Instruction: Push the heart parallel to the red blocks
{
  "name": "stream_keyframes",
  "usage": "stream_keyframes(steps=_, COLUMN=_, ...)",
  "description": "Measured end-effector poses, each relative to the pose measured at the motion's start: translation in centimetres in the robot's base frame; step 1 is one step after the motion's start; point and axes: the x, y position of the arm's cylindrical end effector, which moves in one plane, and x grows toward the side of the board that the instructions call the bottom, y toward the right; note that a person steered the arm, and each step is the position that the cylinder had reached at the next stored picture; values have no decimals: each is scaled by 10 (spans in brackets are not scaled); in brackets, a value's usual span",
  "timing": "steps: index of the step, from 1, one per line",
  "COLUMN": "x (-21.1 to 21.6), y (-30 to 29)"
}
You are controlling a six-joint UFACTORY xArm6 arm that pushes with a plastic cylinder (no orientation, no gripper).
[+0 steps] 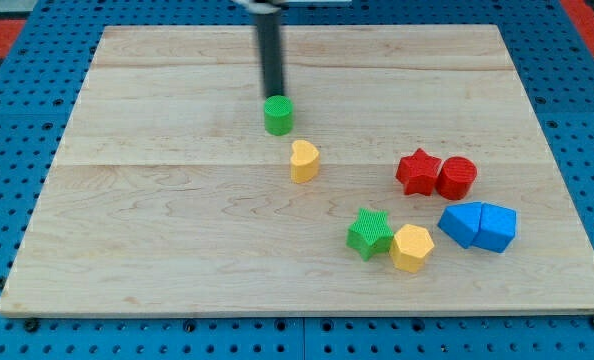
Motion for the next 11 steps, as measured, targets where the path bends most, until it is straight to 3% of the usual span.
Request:
stream_keyframes(steps=1, x=90, y=9)
stream_keyframes(steps=2, x=26, y=14)
stream_keyframes(steps=3, x=38, y=1)
stream_keyframes(steps=4, x=82, y=17)
stream_keyframes(steps=6, x=111, y=-15)
stream_keyframes(steps=8, x=151, y=-116)
stream_keyframes(steps=9, x=158, y=-69)
stream_keyframes(steps=11, x=207, y=-35)
